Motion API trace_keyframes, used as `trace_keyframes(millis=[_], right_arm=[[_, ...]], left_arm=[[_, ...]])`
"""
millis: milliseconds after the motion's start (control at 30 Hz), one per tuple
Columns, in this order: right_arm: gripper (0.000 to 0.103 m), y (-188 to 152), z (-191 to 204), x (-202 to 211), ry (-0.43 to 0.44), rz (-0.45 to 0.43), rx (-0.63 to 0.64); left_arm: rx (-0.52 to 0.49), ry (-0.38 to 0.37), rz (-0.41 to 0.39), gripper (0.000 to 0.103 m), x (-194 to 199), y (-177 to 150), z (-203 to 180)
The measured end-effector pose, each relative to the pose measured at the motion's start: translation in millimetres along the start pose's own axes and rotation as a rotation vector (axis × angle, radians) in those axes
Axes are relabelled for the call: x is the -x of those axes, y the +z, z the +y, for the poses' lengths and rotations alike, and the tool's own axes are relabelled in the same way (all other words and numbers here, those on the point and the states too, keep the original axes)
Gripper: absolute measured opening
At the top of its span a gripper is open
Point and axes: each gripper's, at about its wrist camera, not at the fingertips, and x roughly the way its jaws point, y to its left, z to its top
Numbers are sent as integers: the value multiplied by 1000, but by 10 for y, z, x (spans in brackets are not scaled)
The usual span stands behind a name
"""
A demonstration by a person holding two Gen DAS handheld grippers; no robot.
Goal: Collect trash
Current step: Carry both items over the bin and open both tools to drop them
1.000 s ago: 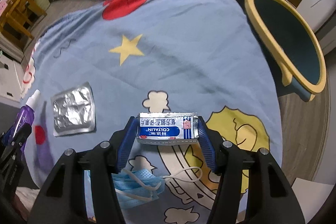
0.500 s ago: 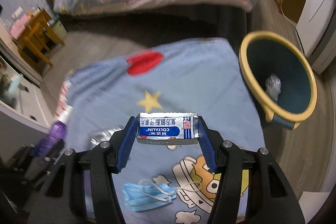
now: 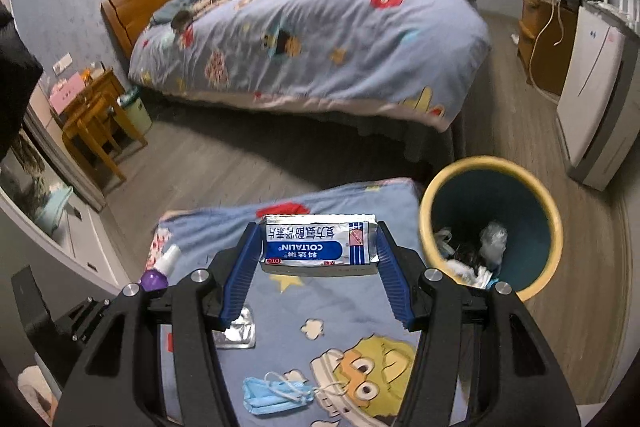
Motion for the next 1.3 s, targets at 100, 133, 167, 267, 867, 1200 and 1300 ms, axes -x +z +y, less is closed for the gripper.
trace_keyframes(millis=[100,133,167,267,867,1200,1300], right_arm=[[57,94,-171,104,-12,-32,-7],[57,122,-238,126,-16,-39,-13],[57,152,-335,150,-26,-47,-22],[57,201,-586,142,-55,-51,-55],[57,-31,-2032,-475,-162,107,-362],[57,-205,-2482,-662,-188,155,-470],[57,-233,-2544,-743,-187,164,-497]], left_arm=[[-3,-20,-12,33,34,44,-49],[-5,-24,-16,33,45,54,-64],[-7,-30,-19,33,53,69,-83],[-12,-41,-24,33,65,102,-148],[-105,-136,-65,33,-159,695,-924],[-182,-269,-13,33,-486,932,-1600],[-147,-357,54,33,-687,1008,-1734]])
